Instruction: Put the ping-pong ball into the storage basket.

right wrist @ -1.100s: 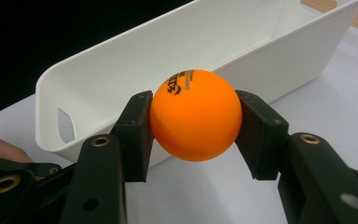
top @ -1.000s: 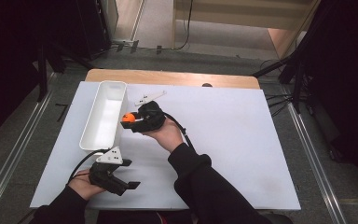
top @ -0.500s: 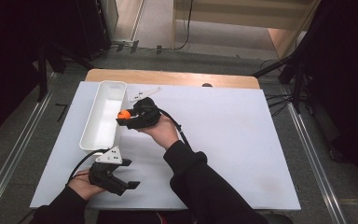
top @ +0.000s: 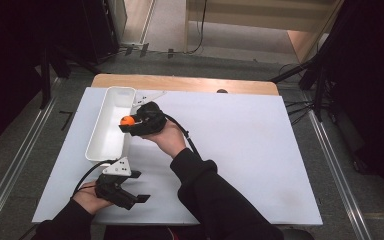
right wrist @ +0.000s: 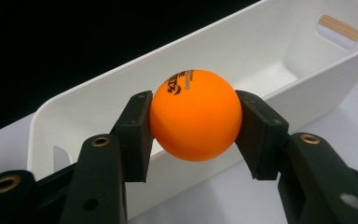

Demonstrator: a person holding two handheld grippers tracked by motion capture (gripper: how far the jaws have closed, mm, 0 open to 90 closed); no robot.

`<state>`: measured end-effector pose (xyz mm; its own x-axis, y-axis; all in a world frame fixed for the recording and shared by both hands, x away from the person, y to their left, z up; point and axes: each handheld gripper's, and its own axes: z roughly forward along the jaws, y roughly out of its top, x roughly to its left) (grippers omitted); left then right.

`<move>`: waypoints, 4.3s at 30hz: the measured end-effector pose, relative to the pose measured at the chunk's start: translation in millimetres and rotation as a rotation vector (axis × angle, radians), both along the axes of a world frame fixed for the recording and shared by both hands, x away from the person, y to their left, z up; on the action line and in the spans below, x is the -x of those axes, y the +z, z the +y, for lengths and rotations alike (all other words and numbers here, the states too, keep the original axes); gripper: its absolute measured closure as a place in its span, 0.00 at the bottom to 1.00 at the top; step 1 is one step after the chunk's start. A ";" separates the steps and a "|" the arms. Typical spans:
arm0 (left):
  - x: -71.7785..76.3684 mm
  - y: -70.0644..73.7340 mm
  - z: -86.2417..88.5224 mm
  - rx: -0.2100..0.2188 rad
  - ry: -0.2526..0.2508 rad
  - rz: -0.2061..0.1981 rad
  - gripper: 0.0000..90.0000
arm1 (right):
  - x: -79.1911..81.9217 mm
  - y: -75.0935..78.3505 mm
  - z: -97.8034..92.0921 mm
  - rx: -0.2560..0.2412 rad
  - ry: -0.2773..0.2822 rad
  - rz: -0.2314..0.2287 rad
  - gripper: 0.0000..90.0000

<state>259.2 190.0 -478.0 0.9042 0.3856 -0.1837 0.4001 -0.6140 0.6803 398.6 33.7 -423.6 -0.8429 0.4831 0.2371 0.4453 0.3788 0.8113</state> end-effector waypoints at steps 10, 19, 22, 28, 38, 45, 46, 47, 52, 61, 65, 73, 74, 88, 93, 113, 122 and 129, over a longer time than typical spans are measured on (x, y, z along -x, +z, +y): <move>0.3 0.1 -0.1 -0.002 0.000 0.001 0.15 | -4.8 0.7 12.0 0.008 0.005 0.003 0.54; 0.6 0.0 -0.5 -0.005 -0.002 0.000 0.16 | -7.1 0.6 22.4 0.003 0.006 -0.004 0.54; 0.6 0.4 -0.2 -0.007 -0.001 0.001 0.16 | -9.2 -0.8 25.3 0.001 0.009 -0.003 0.54; 0.4 -0.2 -0.3 -0.001 -0.001 0.001 0.15 | -11.1 -3.2 31.1 0.010 0.009 0.005 0.54; 0.1 0.3 0.5 -0.003 -0.003 0.001 0.15 | -12.3 -2.0 44.6 0.016 0.024 -0.005 0.54; 0.3 0.3 0.2 -0.001 -0.004 0.004 0.15 | -13.5 -4.4 50.2 0.015 0.022 -0.017 0.54; 0.2 0.3 0.4 -0.002 -0.004 0.002 0.16 | -13.9 -4.9 50.8 0.013 0.023 -0.017 0.54; 0.1 0.4 0.6 -0.002 -0.003 0.002 0.16 | -14.5 -5.4 51.0 0.014 0.022 -0.016 0.54; 0.1 0.3 0.5 -0.002 -0.004 0.002 0.15 | -15.4 -6.9 50.9 0.017 0.022 -0.006 0.54; 0.1 0.4 0.6 -0.002 -0.003 0.002 0.16 | -15.8 -10.6 52.5 0.003 0.064 -0.051 0.32; 0.2 0.5 0.8 -0.001 -0.002 0.002 0.16 | -16.3 -9.7 51.4 -0.014 0.056 -0.036 0.28; -0.5 0.4 0.9 -0.005 -0.003 0.000 0.16 | -16.7 -4.7 40.8 0.004 0.057 -0.030 0.28; -0.6 0.0 0.7 -0.001 -0.003 0.000 0.15 | -16.6 -4.0 39.3 0.003 0.057 -0.029 0.28; -1.2 -0.3 0.1 -0.001 -0.004 -0.003 0.16 | -11.6 0.4 9.4 0.011 0.045 -0.029 0.28; -1.3 -0.1 0.1 -0.002 -0.001 -0.005 0.15 | -10.5 0.3 -1.7 0.009 0.032 -0.028 0.28; -1.9 -0.3 -0.5 -0.007 0.001 0.000 0.15 | 1.1 3.8 -37.6 0.020 0.015 -0.025 0.28; -1.6 -0.6 -0.5 -0.005 0.004 0.002 0.15 | 9.4 6.1 -53.4 0.009 0.004 -0.034 0.28; -1.6 -0.7 -0.5 -0.006 0.003 0.000 0.16 | 12.7 3.8 -64.0 0.015 -0.006 -0.026 0.28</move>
<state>260.7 189.5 -478.6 0.9029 0.3897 -0.1816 0.4023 -0.6166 0.6767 385.9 -30.3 -419.8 -0.8459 0.4913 0.2076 0.4262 0.3886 0.8169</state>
